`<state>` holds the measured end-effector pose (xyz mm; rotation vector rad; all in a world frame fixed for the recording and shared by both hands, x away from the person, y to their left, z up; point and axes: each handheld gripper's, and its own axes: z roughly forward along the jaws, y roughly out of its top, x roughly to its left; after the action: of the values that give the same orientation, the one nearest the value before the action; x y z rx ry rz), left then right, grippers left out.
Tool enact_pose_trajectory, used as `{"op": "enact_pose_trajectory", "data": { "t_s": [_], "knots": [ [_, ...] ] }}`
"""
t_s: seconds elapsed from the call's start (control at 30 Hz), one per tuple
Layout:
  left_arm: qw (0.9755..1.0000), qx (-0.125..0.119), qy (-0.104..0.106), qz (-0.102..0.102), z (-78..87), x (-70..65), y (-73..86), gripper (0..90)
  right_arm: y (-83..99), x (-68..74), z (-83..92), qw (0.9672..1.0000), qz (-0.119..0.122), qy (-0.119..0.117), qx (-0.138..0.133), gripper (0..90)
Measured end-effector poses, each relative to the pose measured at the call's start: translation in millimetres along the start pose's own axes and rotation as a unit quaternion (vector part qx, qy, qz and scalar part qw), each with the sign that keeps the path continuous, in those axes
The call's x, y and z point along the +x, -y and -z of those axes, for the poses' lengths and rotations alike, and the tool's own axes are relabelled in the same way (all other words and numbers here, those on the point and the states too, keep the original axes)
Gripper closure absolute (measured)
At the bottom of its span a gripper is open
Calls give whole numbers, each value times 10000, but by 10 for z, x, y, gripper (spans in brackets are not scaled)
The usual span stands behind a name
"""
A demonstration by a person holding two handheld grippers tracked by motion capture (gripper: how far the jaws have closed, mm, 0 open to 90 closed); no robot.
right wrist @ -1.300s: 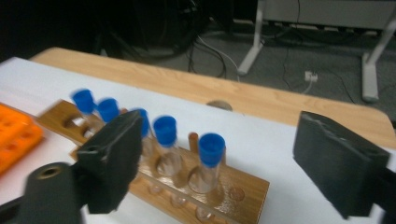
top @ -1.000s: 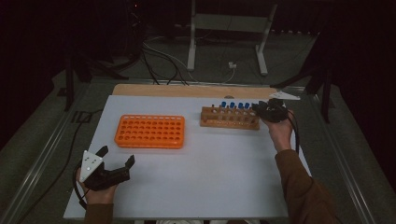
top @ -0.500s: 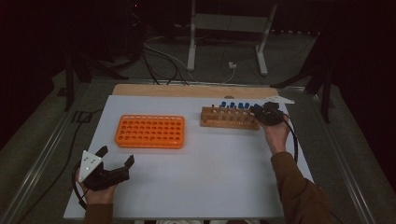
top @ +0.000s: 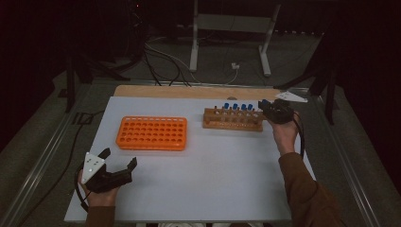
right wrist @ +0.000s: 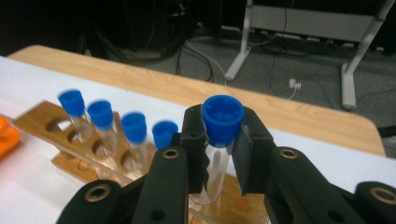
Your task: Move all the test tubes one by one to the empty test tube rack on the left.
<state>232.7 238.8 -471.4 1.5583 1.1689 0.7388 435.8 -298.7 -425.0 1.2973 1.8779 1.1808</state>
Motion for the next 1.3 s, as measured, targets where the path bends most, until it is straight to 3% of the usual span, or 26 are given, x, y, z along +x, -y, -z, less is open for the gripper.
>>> {"op": "enact_pose_trajectory", "data": {
  "t_s": [0.27,0.43,0.53,0.6,0.63,0.7,0.83,1.13,1.3],
  "knots": [
    [10000,-2,13,1,-10,-13,4,9,-156,-5,173,9996,38,-73,-262,764],
    [10000,11,32,-11,-55,-86,-19,8,-203,26,258,9994,112,-158,-275,764],
    [9999,49,88,-67,-116,-166,-66,8,-185,88,312,9991,116,-356,-208,764],
    [9998,14,181,-131,-157,-229,-105,8,-170,131,331,9988,164,-431,-164,764],
    [9993,-42,273,-264,-189,-291,-146,8,-162,150,341,9986,165,-475,-154,764],
    [9991,-33,334,-276,-209,-320,-166,8,-149,190,352,9982,176,-569,-105,764],
    [9975,-85,660,-224,-331,-426,-211,9,-126,256,363,9973,110,-720,-85,763],
    [9921,-59,1101,-604,-696,-770,-446,9,-82,635,304,9925,157,-1213,20,764],
    [9892,-6,1283,-709,-913,-923,-559,9,-122,933,240,9866,252,-1608,133,764]
  ]
}}
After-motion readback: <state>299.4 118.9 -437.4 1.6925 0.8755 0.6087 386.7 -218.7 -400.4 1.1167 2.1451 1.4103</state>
